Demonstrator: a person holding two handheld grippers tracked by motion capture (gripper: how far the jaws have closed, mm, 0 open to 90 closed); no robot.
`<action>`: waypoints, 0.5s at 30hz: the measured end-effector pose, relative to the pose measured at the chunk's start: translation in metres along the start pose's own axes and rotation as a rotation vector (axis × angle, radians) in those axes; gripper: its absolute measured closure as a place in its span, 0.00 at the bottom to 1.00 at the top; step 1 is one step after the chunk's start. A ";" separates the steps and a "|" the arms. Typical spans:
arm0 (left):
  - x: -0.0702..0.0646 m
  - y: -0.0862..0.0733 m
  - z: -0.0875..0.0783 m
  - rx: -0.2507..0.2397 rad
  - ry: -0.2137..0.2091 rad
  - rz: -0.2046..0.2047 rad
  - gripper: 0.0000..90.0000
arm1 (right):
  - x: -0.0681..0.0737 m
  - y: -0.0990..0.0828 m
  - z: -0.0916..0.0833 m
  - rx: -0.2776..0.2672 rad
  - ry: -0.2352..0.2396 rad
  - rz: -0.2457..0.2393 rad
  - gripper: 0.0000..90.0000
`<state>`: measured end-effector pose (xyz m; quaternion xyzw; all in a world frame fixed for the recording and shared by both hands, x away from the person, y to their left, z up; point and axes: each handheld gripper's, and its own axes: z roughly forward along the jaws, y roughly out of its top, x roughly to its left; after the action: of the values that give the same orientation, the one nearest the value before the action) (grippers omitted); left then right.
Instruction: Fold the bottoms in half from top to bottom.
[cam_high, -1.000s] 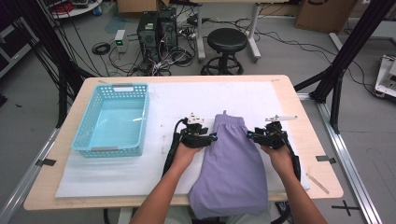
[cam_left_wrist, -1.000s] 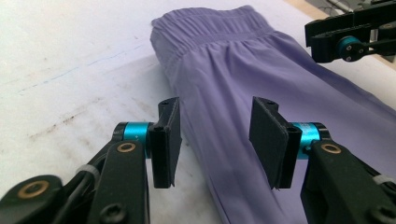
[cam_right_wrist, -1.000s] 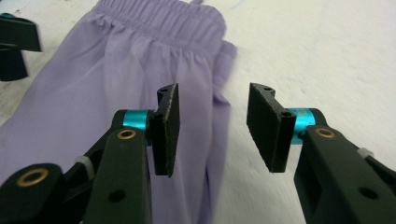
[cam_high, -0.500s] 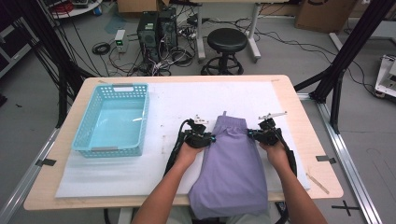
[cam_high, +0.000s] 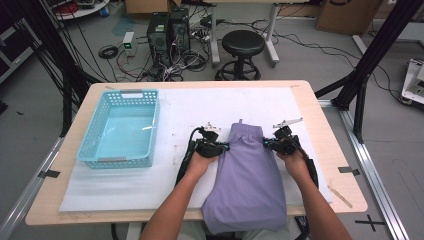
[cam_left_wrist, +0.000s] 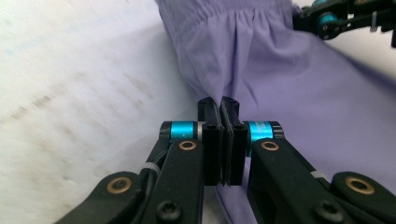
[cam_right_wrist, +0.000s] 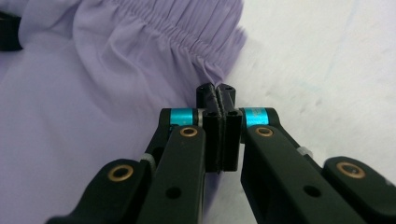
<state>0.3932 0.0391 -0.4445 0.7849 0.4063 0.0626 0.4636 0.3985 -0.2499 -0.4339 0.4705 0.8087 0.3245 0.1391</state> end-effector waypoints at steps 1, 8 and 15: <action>0.001 0.002 -0.001 -0.009 -0.002 -0.011 0.98 | -0.002 0.002 -0.003 -0.025 0.008 0.013 1.00; 0.005 0.020 -0.011 -0.066 -0.004 -0.011 0.98 | -0.010 0.019 -0.015 -0.114 0.024 0.047 1.00; 0.006 0.017 -0.008 -0.015 0.011 -0.012 0.98 | -0.008 0.018 -0.005 -0.053 0.063 0.054 0.99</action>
<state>0.4031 0.0441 -0.4286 0.7786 0.4132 0.0673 0.4674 0.4118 -0.2523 -0.4190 0.4780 0.7907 0.3641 0.1171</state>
